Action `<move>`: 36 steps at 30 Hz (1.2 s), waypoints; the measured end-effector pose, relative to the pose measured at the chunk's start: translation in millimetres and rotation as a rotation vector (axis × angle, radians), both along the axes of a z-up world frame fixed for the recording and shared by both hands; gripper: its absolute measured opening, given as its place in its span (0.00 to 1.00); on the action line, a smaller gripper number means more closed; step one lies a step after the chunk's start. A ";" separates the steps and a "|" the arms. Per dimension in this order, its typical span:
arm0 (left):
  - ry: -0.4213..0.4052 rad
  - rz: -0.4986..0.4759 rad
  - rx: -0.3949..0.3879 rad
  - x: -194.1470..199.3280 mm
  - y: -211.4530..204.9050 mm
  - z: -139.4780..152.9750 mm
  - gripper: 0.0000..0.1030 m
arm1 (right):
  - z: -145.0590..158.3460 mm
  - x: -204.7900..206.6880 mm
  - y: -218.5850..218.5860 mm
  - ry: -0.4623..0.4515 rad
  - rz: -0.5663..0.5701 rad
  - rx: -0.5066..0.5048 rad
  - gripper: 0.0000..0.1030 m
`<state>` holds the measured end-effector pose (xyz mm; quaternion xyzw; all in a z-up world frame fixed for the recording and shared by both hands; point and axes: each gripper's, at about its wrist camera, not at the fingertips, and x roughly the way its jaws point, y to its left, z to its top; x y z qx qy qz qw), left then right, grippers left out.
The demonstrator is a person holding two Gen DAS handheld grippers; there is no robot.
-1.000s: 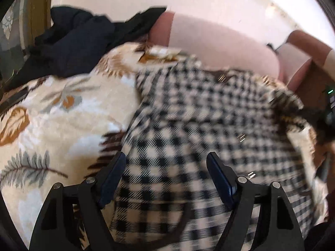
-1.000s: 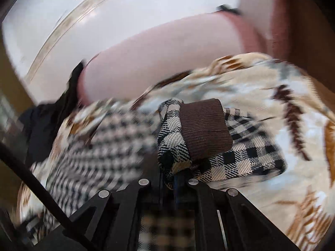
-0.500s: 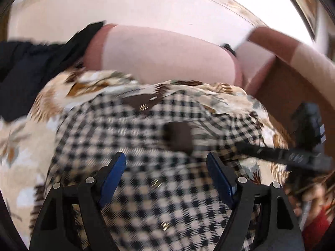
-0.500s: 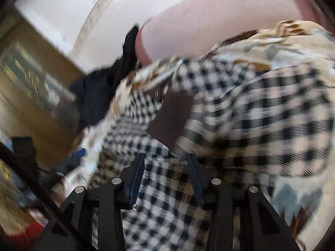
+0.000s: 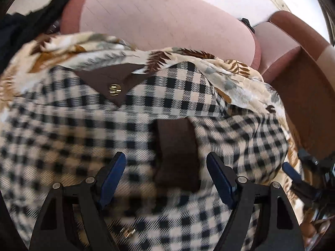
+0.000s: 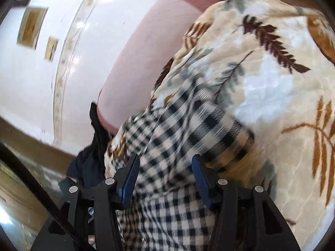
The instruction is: Fold large clothes
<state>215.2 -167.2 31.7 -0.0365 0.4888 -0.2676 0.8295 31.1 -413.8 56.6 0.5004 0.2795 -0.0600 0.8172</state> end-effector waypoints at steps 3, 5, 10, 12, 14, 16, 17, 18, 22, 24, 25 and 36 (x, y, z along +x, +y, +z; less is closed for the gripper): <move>0.075 -0.049 -0.047 11.8 -17.6 -10.9 0.74 | 2.7 3.9 -8.6 0.014 -0.025 -0.037 0.55; 0.111 -0.073 -0.042 14.1 -28.1 -19.0 0.49 | 2.9 7.7 -9.3 0.024 -0.024 -0.065 0.55; 0.142 -0.043 -0.006 10.0 -33.5 -22.7 0.05 | 5.0 16.7 -5.1 0.048 -0.011 -0.130 0.55; 0.097 -0.029 -0.008 7.4 -26.5 -6.7 0.05 | 8.7 17.1 -3.3 0.045 -0.011 -0.158 0.55; 0.026 -0.004 -0.010 5.6 -9.9 18.9 0.05 | 12.2 17.1 -0.9 0.037 -0.009 -0.182 0.55; -0.040 0.035 -0.006 7.6 11.8 44.2 0.05 | 16.2 18.1 3.7 0.024 0.002 -0.198 0.55; -0.069 0.053 -0.002 9.5 22.6 54.6 0.05 | 17.9 19.4 6.9 0.024 0.009 -0.205 0.55; -0.110 0.080 0.009 12.0 38.3 67.6 0.05 | 19.4 21.5 10.8 0.025 0.018 -0.214 0.55; -0.183 0.174 0.059 29.4 92.0 91.5 0.05 | 18.2 31.5 25.6 0.050 0.051 -0.244 0.55; -0.156 0.226 0.081 41.8 122.1 83.9 0.05 | 14.5 37.5 31.5 0.065 0.067 -0.255 0.55; -0.131 0.245 0.091 47.5 133.1 75.1 0.05 | 12.7 40.6 34.4 0.072 0.076 -0.260 0.55; 0.087 0.344 0.096 60.2 186.5 -11.2 0.25 | 10.8 84.8 99.3 0.128 0.171 -0.502 0.54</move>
